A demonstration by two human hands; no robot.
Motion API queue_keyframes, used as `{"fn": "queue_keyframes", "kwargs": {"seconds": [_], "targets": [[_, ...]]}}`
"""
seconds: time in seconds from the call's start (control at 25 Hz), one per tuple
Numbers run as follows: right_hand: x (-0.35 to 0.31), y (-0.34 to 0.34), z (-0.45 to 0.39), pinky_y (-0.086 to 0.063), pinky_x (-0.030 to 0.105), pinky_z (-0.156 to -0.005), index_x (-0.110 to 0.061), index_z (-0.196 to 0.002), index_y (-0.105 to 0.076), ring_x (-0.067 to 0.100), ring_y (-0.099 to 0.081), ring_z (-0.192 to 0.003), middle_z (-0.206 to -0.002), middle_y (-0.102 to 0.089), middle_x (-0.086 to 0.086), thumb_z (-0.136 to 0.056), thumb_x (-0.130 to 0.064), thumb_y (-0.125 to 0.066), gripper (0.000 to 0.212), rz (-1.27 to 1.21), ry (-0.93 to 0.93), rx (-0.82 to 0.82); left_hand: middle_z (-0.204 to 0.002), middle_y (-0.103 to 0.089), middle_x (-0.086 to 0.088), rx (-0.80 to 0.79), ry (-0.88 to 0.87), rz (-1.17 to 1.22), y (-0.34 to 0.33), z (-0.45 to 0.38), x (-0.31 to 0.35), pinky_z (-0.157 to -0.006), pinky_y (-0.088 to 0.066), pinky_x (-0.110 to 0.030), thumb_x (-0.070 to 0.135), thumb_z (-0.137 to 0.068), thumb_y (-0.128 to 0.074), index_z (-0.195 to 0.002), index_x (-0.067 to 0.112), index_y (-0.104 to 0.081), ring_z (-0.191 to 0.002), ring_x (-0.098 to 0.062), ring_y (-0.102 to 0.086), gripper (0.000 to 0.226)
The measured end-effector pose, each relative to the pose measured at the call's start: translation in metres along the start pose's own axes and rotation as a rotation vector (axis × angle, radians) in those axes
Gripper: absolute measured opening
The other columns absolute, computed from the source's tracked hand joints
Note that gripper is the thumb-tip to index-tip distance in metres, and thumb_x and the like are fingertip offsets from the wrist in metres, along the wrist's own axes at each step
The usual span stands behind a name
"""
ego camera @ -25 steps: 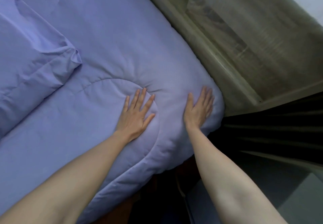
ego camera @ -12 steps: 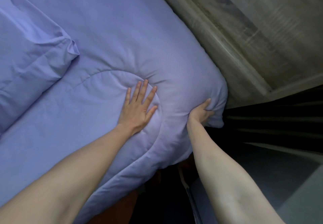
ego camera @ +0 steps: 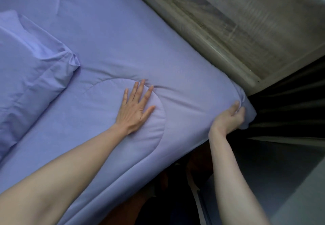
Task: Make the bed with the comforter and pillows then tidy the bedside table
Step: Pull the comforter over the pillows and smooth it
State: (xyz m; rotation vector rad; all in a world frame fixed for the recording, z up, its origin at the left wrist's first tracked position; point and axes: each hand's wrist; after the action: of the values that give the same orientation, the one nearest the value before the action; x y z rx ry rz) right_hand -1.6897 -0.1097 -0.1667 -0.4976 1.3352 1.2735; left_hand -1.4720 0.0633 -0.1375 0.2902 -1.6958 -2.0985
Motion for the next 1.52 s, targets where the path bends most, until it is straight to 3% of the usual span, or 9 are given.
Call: {"fn": "queue_keyframes", "kwargs": {"seconds": [0.2,0.4,0.56,0.64,0.96,1.08,1.16,1.36,1.52], "targets": [[0.017,-0.006,-0.012,-0.035,0.023,-0.069,0.007,-0.101,-0.055,0.029,-0.061,-0.089,-0.106,-0.065,0.024,-0.103,-0.027,-0.04,0.037,0.123,-0.087,-0.037,-0.162,0.008,-0.001,-0.019,-0.009,-0.039,0.002,-0.008,-0.002,-0.12,0.006,-0.045,0.061,-0.092,-0.011,-0.153,0.032,0.001,-0.149,-0.016,0.01,0.068],[0.033,-0.013,-0.016,-0.044,0.043,-0.096,-0.013,-0.127,-0.049,0.034,-0.054,-0.118,-0.133,-0.053,0.013,-0.099,-0.035,-0.045,0.036,0.269,-0.227,-0.124,-0.162,0.007,-0.003,-0.005,0.02,-0.072,-0.01,-0.011,-0.01,-0.12,0.003,-0.048,0.059,-0.093,-0.014,-0.154,0.029,-0.002,-0.149,-0.018,0.008,0.068],[0.019,-0.039,0.054,-0.021,0.035,-0.114,-0.007,-0.146,-0.038,0.031,-0.031,-0.142,-0.155,-0.033,0.015,-0.097,-0.041,-0.043,0.059,0.296,0.31,-0.279,-0.162,0.006,-0.003,0.01,0.017,-0.063,-0.014,-0.011,-0.012,-0.12,0.001,-0.049,0.058,-0.094,-0.014,-0.153,0.028,0.0,-0.15,-0.018,0.006,0.068],[0.029,-0.061,0.085,-0.012,0.034,-0.118,-0.009,-0.148,-0.035,0.031,-0.021,-0.146,-0.158,-0.026,0.015,-0.097,-0.044,-0.04,0.062,0.342,0.434,-0.38,-0.162,0.005,-0.004,0.022,0.014,-0.069,-0.016,-0.011,-0.011,-0.12,0.001,-0.048,0.057,-0.094,-0.013,-0.154,0.028,-0.001,-0.15,-0.019,0.005,0.067],[0.067,-0.062,0.071,-0.017,0.043,-0.119,-0.01,-0.153,-0.021,0.025,-0.016,-0.149,-0.161,-0.016,0.015,-0.098,-0.047,-0.028,0.067,0.264,-0.025,-0.233,-0.163,0.001,-0.007,0.054,-0.005,-0.104,-0.028,-0.01,-0.012,-0.12,-0.002,-0.049,0.055,-0.096,-0.018,-0.154,0.026,-0.004,-0.15,-0.022,0.001,0.066],[0.061,-0.054,0.108,-0.013,0.043,-0.121,-0.012,-0.152,-0.024,0.026,-0.013,-0.149,-0.16,-0.018,0.016,-0.098,-0.044,-0.036,0.063,0.279,0.374,-0.35,-0.162,0.001,-0.008,0.073,-0.007,-0.111,-0.029,-0.01,-0.011,-0.12,-0.002,-0.05,0.054,-0.096,-0.018,-0.154,0.025,-0.004,-0.15,-0.023,0.001,0.066],[0.082,-0.046,0.129,-0.008,0.042,-0.12,-0.017,-0.152,-0.022,0.025,-0.009,-0.15,-0.161,-0.016,0.012,-0.097,-0.047,-0.036,0.064,0.345,0.442,-0.448,-0.162,0.001,-0.008,0.069,-0.018,-0.098,-0.029,-0.011,-0.012,-0.12,-0.002,-0.05,0.054,-0.097,-0.018,-0.154,0.025,-0.004,-0.15,-0.024,0.001,0.066],[0.16,-0.01,0.092,-0.017,0.04,-0.117,-0.012,-0.153,-0.024,0.032,-0.019,-0.148,-0.16,-0.018,0.015,-0.099,-0.048,-0.038,0.067,0.33,-0.066,-0.284,-0.162,-0.001,-0.009,0.127,-0.031,-0.105,-0.036,-0.011,-0.014,-0.12,-0.002,-0.049,0.052,-0.098,-0.02,-0.154,0.023,-0.007,-0.15,-0.025,0.0,0.065],[0.219,0.005,0.05,-0.029,0.033,-0.115,-0.02,-0.15,-0.032,0.024,-0.035,-0.141,-0.155,-0.035,0.005,-0.096,-0.059,-0.038,0.066,-0.089,-0.624,-0.24,-0.162,-0.004,-0.011,0.171,-0.038,-0.1,-0.045,-0.013,-0.017,-0.12,-0.003,-0.049,0.05,-0.099,-0.021,-0.154,0.022,-0.009,-0.15,-0.026,-0.002,0.064]]}}
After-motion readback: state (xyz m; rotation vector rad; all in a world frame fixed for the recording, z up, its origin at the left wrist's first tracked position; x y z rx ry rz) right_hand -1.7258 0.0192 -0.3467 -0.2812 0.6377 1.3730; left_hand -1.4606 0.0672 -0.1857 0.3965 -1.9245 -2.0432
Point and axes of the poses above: each hand's wrist, its own z-axis away from the middle knuckle, its own y-axis out of the back of the hand, x = y × z
